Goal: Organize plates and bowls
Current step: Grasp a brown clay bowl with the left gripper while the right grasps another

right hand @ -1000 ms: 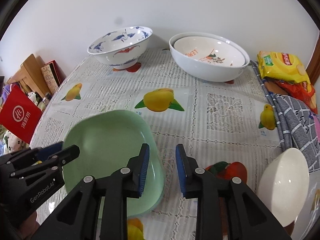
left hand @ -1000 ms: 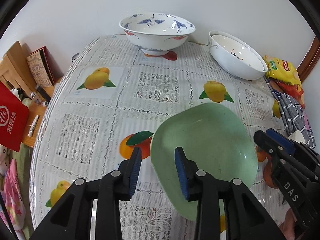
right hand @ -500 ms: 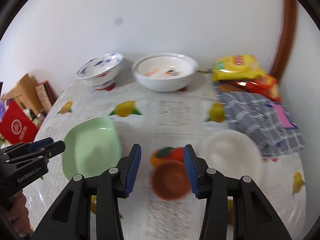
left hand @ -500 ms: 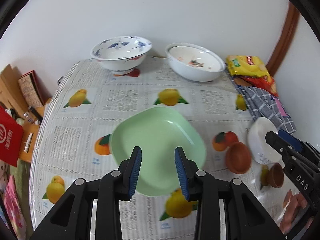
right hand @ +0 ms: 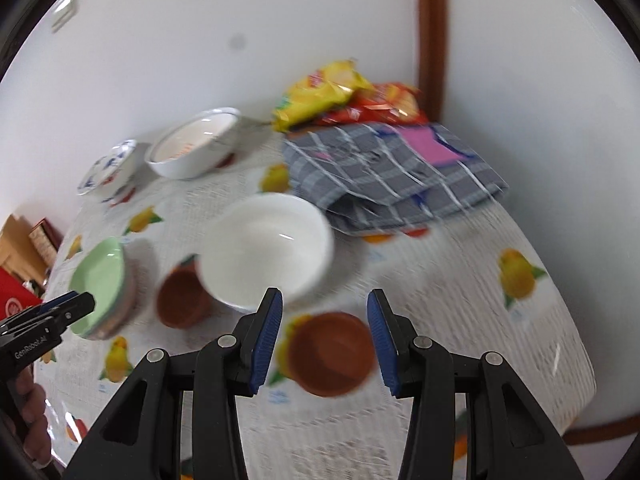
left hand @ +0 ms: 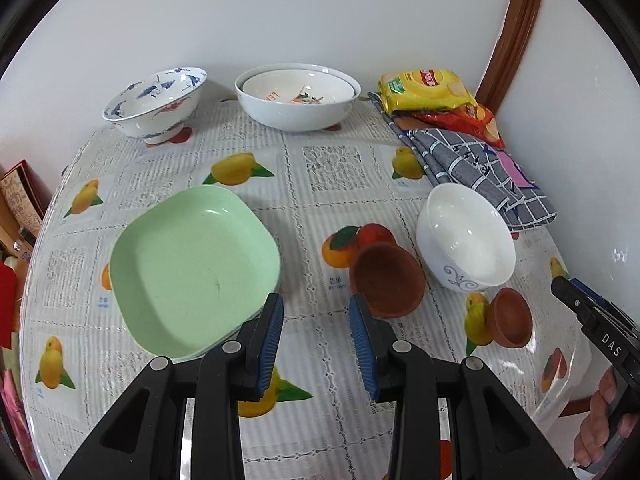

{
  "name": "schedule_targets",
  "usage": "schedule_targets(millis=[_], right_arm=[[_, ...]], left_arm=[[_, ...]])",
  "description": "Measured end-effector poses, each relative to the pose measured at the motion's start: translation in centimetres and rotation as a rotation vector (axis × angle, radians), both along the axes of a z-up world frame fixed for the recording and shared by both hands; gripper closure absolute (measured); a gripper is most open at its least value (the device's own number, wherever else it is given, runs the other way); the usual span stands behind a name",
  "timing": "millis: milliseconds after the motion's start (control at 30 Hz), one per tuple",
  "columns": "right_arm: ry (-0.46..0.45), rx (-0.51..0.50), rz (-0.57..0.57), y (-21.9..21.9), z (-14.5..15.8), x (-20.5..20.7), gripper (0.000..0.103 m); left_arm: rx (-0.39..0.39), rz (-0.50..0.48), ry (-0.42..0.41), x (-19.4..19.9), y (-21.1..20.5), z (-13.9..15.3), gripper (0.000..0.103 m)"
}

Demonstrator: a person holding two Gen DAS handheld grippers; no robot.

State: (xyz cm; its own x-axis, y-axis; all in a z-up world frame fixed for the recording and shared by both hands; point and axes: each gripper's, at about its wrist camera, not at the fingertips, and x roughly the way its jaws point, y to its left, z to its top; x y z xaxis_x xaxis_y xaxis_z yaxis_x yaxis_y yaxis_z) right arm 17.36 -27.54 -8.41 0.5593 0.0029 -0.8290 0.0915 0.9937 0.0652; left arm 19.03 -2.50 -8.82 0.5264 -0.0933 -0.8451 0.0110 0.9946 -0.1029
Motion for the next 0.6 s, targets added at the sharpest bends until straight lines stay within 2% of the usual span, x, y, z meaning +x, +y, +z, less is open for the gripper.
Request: schedule_targets(millis=[300, 467, 533, 600], right_arm=[[0.086, 0.005, 0.017, -1.6, -4.8, -0.6, 0.059], [0.122, 0.032, 0.03, -1.9, -6.9, -0.3, 0.069], [0.13, 0.032, 0.036, -1.8, -7.5, -0.1, 0.076], [0.126, 0.041, 0.045, -1.7, -7.8, 0.1, 0.077]], left_arm=[[-0.011, 0.022, 0.062, 1.0, -1.1, -2.2, 0.068], [-0.027, 0.029, 0.094, 2.1, -1.6, -3.7, 0.066], [-0.029, 0.029, 0.106, 2.7, -1.9, -4.2, 0.066], [-0.027, 0.024, 0.115, 3.1, -2.3, -4.6, 0.065]])
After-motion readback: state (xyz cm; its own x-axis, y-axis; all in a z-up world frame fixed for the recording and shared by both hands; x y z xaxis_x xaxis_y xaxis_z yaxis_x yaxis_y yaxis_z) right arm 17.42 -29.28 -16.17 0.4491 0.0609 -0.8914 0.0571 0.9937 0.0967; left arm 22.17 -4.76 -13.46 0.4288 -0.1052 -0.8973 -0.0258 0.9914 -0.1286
